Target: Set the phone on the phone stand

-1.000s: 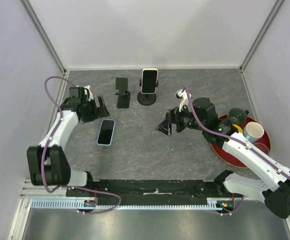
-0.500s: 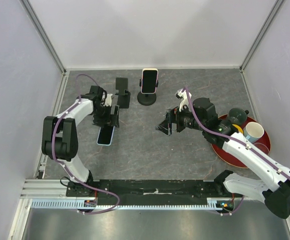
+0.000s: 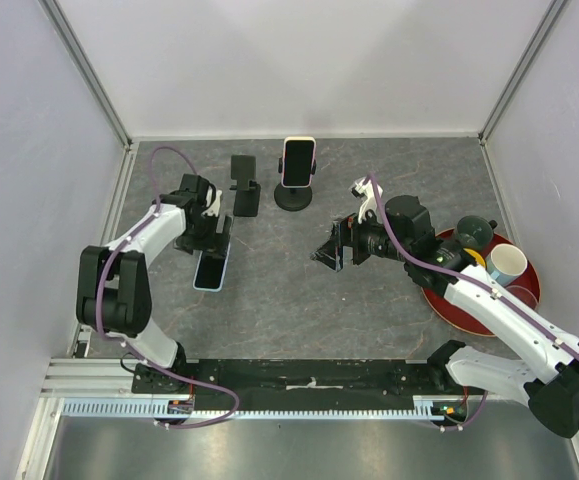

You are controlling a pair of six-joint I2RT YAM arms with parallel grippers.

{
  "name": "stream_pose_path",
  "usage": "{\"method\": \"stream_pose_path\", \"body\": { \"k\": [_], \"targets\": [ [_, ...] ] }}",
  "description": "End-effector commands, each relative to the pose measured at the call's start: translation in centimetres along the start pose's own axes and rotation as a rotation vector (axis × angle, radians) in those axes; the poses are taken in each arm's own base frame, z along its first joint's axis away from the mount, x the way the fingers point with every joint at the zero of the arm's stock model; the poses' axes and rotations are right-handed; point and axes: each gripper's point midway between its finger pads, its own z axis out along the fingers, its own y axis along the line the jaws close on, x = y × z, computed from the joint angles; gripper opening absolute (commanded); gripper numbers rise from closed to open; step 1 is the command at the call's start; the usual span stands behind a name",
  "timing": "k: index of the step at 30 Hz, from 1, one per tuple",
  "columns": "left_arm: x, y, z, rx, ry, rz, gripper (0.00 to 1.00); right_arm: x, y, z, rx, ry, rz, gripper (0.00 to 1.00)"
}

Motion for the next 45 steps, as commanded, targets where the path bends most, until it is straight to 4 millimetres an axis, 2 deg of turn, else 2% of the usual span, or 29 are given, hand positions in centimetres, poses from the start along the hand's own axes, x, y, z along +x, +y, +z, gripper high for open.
{"method": "stream_pose_path", "body": {
  "k": [1, 7, 15, 20, 29, 31, 32, 33, 35, 37, 38, 43, 45],
  "targets": [
    [0.2, 0.2, 0.7, -0.015, 0.015, 0.044, 1.00, -1.5, 1.0, -0.6, -0.022, -0.047, -0.018, 0.98],
    [0.6, -0.9, 1.7, 0.032, 0.051, 0.064, 1.00, -1.6, 1.2, -0.6, -0.030, -0.049, -0.014, 0.98],
    [1.0, -0.5, 3.1, 0.012, 0.116, 0.070, 1.00, -1.8, 1.2, -0.8, -0.028, -0.057, -0.016, 0.98],
    [1.3, -1.2, 3.8, 0.031, 0.138, 0.079, 1.00, -1.7, 1.2, -0.7, -0.027, -0.055, -0.015, 0.98],
    [1.5, -1.1, 4.9, -0.005, 0.187, 0.077, 0.98, -1.7, 1.2, -0.8, -0.027, -0.059, -0.012, 0.98],
    [1.5, -1.2, 4.9, -0.003, 0.187, 0.074, 0.88, -1.8, 1.2, -1.0, -0.026, -0.064, -0.015, 0.98],
    [1.3, -1.2, 4.7, -0.004, 0.182, 0.074, 0.70, -1.8, 1.1, -1.0, -0.023, -0.066, -0.015, 0.98],
    [1.2, -1.2, 4.6, -0.004, 0.181, 0.075, 0.56, -1.8, 1.1, -1.1, -0.020, -0.070, -0.016, 0.98],
    [0.4, -1.2, 3.8, -0.002, 0.144, 0.070, 0.33, -1.9, 1.2, -1.2, -0.019, -0.075, -0.019, 0.98],
    [-0.2, -1.3, 3.0, -0.004, 0.110, 0.060, 0.20, -2.0, 1.1, -1.4, -0.013, -0.079, -0.022, 0.98],
    [-0.6, -1.3, 2.7, -0.004, 0.092, 0.058, 0.03, -2.0, 1.2, -1.5, -0.012, -0.081, -0.027, 0.98],
    [-3.0, -1.3, -0.4, -0.014, -0.038, 0.016, 0.02, -2.2, 1.0, -1.6, 0.001, -0.081, -0.038, 0.98],
    [-4.3, -0.7, -1.6, -0.058, -0.097, -0.009, 0.02, -2.3, 1.0, -1.6, 0.005, -0.081, -0.039, 0.98]
  ]
}}
